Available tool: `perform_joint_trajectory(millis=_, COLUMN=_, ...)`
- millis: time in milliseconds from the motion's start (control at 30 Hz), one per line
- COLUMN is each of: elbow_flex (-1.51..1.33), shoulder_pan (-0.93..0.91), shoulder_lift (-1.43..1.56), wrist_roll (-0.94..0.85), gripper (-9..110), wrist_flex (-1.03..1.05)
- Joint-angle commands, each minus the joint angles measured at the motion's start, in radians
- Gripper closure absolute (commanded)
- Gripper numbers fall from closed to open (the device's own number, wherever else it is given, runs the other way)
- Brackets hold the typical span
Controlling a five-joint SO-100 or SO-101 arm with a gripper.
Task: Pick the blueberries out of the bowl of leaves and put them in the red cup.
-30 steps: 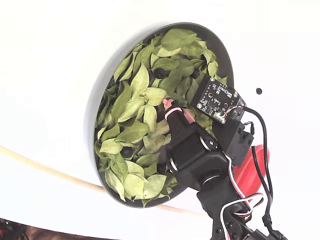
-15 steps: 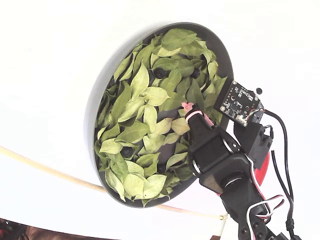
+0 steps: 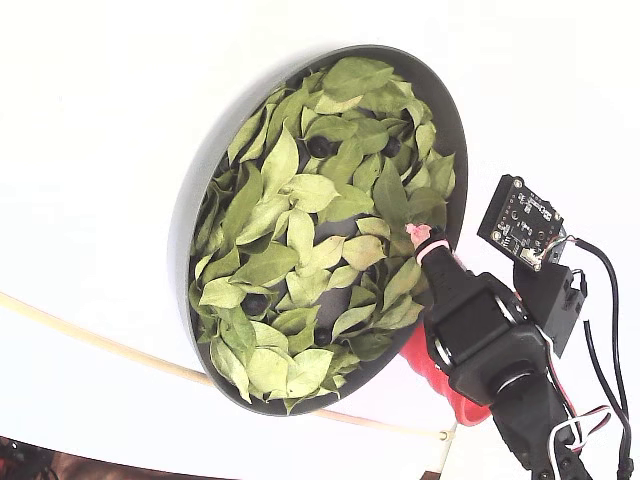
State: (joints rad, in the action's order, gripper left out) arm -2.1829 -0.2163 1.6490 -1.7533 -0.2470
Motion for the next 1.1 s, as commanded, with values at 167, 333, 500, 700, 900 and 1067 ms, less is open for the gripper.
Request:
perform_joint_trajectory(millis=167, elbow_flex=0.011, shoulder_pan=-0.044, shoulder_lift=0.193, wrist_roll=0.000, gripper=92, wrist_flex=0.083)
perform_joint_trajectory(millis=333, elbow_flex=0.008, shoulder_pan=-0.064, shoulder_lift=0.232, wrist_roll=-0.005, gripper=92, wrist_flex=0.123)
perform_joint_trajectory(millis=500, elbow_flex=0.015, shoulder_pan=-0.087, shoulder_lift=0.268, wrist_roll=-0.009, gripper=92, wrist_flex=0.166)
perform_joint_trajectory(millis=700, elbow_flex=0.015, shoulder_pan=-0.118, shoulder_lift=0.310, wrist_roll=-0.012, gripper=92, wrist_flex=0.202)
perform_joint_trajectory(millis=900, elbow_flex=0.014, shoulder_pan=-0.155, shoulder_lift=0.353, wrist_roll=-0.011, gripper=92, wrist_flex=0.247)
perform_joint_trajectory(millis=1067, elbow_flex=0.011, shoulder_pan=-0.192, shoulder_lift=0.383, wrist_roll=-0.011, gripper=92, wrist_flex=0.267)
